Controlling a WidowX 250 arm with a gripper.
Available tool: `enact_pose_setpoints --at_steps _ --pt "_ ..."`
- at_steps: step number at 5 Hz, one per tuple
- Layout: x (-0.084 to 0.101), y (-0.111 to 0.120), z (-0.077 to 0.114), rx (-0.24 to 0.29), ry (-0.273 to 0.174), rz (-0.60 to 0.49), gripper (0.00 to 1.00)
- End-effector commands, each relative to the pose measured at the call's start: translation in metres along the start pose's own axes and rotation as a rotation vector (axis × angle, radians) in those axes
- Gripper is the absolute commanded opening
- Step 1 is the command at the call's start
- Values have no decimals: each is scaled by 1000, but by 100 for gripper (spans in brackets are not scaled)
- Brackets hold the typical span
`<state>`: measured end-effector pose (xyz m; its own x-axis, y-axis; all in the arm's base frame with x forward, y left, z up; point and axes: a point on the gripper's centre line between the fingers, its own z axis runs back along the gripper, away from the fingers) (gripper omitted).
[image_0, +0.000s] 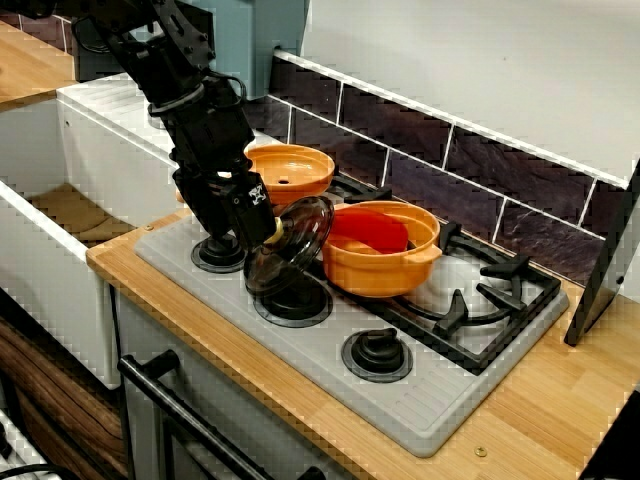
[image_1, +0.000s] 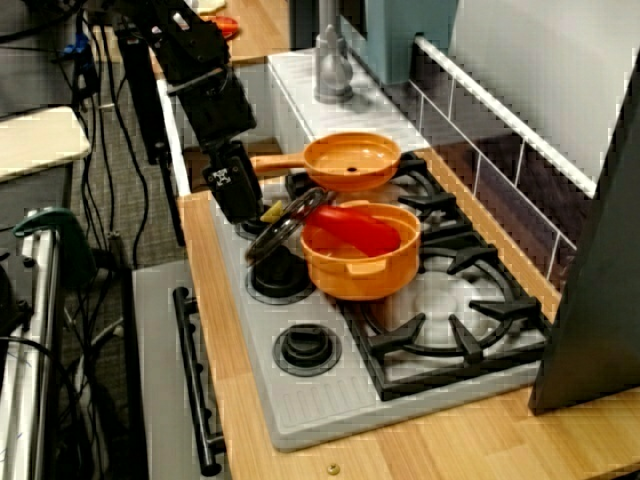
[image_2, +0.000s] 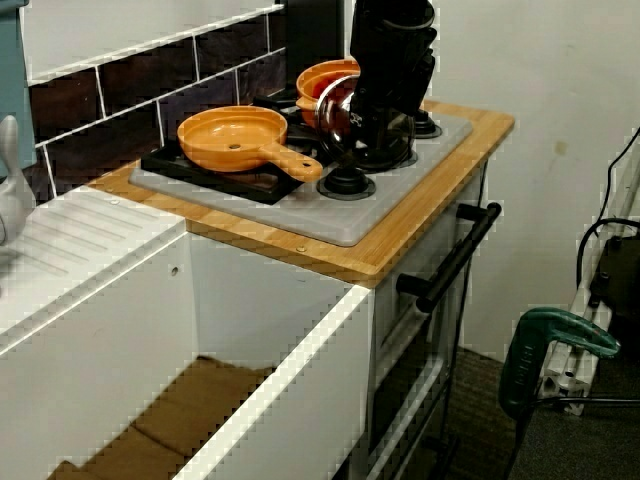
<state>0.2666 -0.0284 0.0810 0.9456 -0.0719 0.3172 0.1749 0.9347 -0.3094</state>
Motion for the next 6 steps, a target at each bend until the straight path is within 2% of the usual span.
enact_pose_setpoints --at_steps 1,3,4,6 --pt "8 -1 6 30 -1 -97 100" --pt "2 -6 14 24 -8 -163 100" --pt "-1 -8 18 18 9 -263 100" --pt "3 -11 17 80 88 -532 100"
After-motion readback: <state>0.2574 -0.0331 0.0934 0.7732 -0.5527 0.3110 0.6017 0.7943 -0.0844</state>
